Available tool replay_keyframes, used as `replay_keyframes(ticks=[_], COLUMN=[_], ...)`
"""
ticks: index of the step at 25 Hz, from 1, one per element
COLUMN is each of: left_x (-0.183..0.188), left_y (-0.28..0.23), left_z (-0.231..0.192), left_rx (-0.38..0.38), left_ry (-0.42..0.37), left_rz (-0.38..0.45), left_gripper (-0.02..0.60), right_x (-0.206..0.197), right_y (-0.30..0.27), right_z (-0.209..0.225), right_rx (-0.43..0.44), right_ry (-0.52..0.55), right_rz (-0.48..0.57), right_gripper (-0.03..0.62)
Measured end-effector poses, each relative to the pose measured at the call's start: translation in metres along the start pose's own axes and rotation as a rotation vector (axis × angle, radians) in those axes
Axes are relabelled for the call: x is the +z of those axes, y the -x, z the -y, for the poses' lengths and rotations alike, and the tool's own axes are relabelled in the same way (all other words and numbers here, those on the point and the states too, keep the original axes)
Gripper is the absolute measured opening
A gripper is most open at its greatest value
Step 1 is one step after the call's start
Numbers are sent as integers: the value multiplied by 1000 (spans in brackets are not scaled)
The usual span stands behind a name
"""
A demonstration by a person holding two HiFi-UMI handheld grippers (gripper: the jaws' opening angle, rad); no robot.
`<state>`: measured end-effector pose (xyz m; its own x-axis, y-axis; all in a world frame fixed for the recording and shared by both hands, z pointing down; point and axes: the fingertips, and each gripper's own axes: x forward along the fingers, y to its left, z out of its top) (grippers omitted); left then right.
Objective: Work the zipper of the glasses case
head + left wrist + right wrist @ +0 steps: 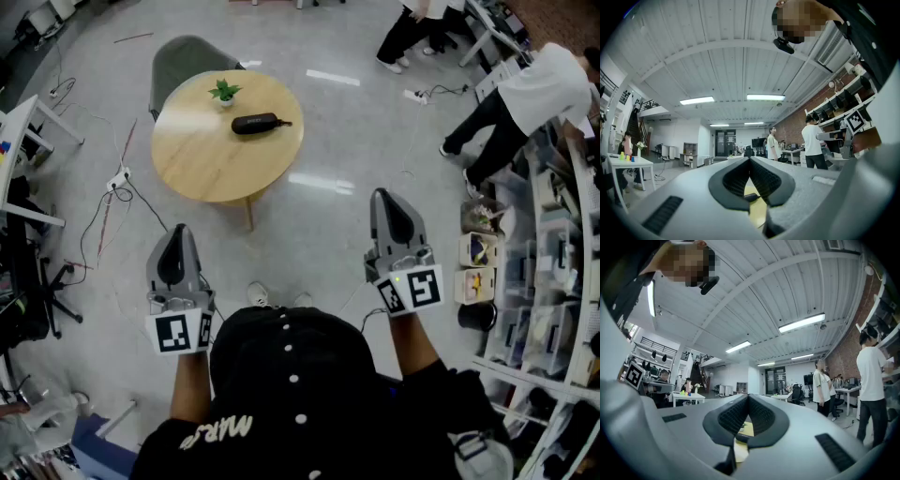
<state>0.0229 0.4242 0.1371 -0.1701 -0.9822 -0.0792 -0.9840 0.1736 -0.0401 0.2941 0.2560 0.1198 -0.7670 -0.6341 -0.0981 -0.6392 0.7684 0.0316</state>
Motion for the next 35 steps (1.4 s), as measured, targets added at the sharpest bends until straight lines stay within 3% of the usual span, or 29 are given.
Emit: replay_keyframes(ticks=[23, 24, 26, 29, 35], left_x=[-8, -10, -15, -22, -33], left_y=[-7, -9, -13, -18, -30], left_z=[-17, -18, -23, -33, -48], left_rx=[12, 7, 4, -13, -89], left_ry=[-30, -27, -13, 10, 2], left_rz=[-29, -30, -45, -72, -102], left_gripper=[6, 21, 124, 223, 239], right_x=[-6, -7, -10, -12, -21], right_y=[-12, -14, -19, -28, -47], right_z=[-10, -12, -16, -22, -35], right_rx=[-8, -1, 9, 0, -23], right_ry=[-44, -46, -53, -50, -39], right_rz=[6, 4, -2, -5, -19], right_gripper=[16, 38, 119, 176, 201])
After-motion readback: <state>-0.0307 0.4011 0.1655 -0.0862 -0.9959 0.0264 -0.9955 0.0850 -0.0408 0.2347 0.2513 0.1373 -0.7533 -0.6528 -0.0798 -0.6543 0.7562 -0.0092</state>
